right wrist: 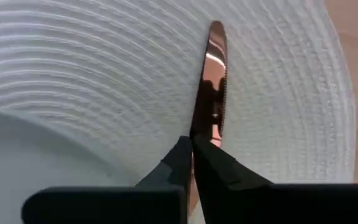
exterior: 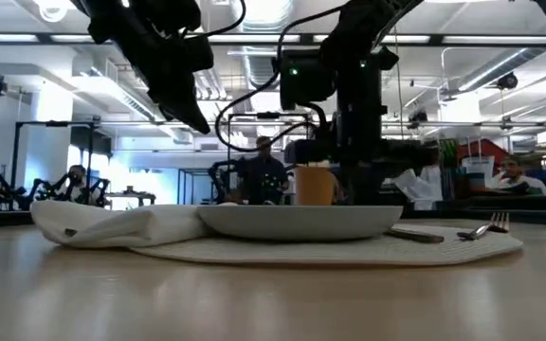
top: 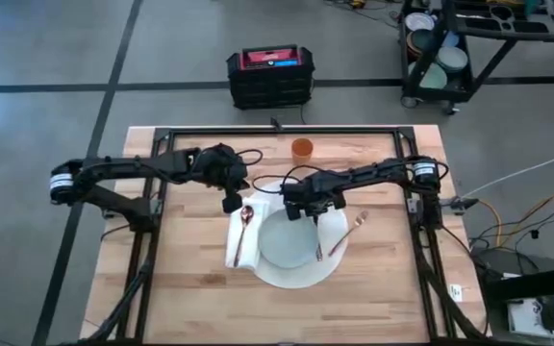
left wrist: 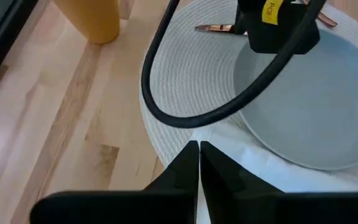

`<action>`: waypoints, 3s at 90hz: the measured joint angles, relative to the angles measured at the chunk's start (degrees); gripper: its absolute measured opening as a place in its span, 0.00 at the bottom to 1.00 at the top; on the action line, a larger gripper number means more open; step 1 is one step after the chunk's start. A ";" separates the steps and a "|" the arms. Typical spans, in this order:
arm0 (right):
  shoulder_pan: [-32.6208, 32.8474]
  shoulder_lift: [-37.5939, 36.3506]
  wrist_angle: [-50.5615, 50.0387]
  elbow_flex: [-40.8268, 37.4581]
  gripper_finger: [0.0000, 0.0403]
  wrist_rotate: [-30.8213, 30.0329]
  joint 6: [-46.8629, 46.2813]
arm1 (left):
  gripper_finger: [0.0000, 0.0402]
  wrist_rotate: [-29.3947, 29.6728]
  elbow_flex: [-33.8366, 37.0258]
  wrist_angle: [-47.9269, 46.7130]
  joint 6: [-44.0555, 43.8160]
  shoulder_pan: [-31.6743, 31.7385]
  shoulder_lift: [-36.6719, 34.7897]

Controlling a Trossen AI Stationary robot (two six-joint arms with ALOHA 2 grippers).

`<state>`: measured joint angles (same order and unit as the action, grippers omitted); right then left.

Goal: Set table place
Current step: Adjust the gold knife on the white mat, then adjust the gold fork on the white mat

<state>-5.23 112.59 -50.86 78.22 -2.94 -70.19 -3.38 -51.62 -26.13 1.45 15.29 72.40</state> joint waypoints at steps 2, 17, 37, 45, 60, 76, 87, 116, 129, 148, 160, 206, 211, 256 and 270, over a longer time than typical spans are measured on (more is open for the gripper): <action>0.00 -0.13 0.02 0.13 0.00 0.01 0.30 | 0.00 0.00 0.00 0.00 0.00 -0.01 0.00; 0.09 -1.15 -2.62 1.13 0.00 -0.70 0.77 | 0.00 0.00 0.00 0.02 0.00 0.00 0.00; 0.83 -2.69 -22.18 0.96 0.00 -5.66 0.16 | 0.00 0.00 0.00 0.17 0.00 0.00 0.00; 2.83 -4.41 -21.82 0.56 0.00 -5.44 0.97 | 0.00 0.00 0.00 0.20 0.00 0.00 0.00; 7.46 -6.83 -22.78 -2.16 0.00 -5.95 -5.46 | 0.00 0.00 0.00 0.08 -0.02 -0.01 0.00; 12.94 -12.73 -21.22 -11.46 0.00 -1.28 -26.61 | 0.00 0.00 0.00 -0.25 0.05 -0.01 0.04; 13.83 -19.64 -9.04 -20.25 0.00 -1.87 -37.99 | 0.00 0.00 0.02 -0.22 2.63 0.00 0.04; 8.65 -29.66 -7.07 -31.49 0.05 -0.94 -44.26 | 0.00 0.00 0.02 -0.59 4.10 0.00 0.04; 7.35 -32.52 -7.04 -32.82 0.23 0.00 -47.61 | 0.00 0.00 0.02 -0.85 4.11 0.00 0.04; 6.11 -32.60 -7.00 -32.92 0.58 -0.39 -51.25 | 0.00 0.00 0.02 -0.85 4.32 0.09 0.04; 4.60 -30.52 -4.39 -32.95 0.70 -0.68 -51.30 | 0.00 0.00 0.02 -0.79 4.33 0.11 0.04; -0.94 -20.14 -1.54 -32.75 0.59 3.01 -51.60 | 0.00 -0.02 0.04 -1.10 5.11 0.20 0.04; -1.20 -19.94 -1.34 -32.75 0.53 3.43 -51.84 | 0.00 -0.02 0.04 -1.23 5.12 0.20 0.04; -1.55 -19.49 -1.39 -33.07 0.15 1.94 -51.70 | 0.00 -0.02 0.04 -0.90 5.14 0.20 0.02; -1.55 -20.09 -1.46 -33.15 0.17 1.95 -50.95 | 0.00 -0.02 0.04 -0.88 5.14 0.20 0.02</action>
<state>-6.79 92.50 -52.32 45.07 -0.99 -121.14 -3.40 -51.57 -27.01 6.59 15.49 72.42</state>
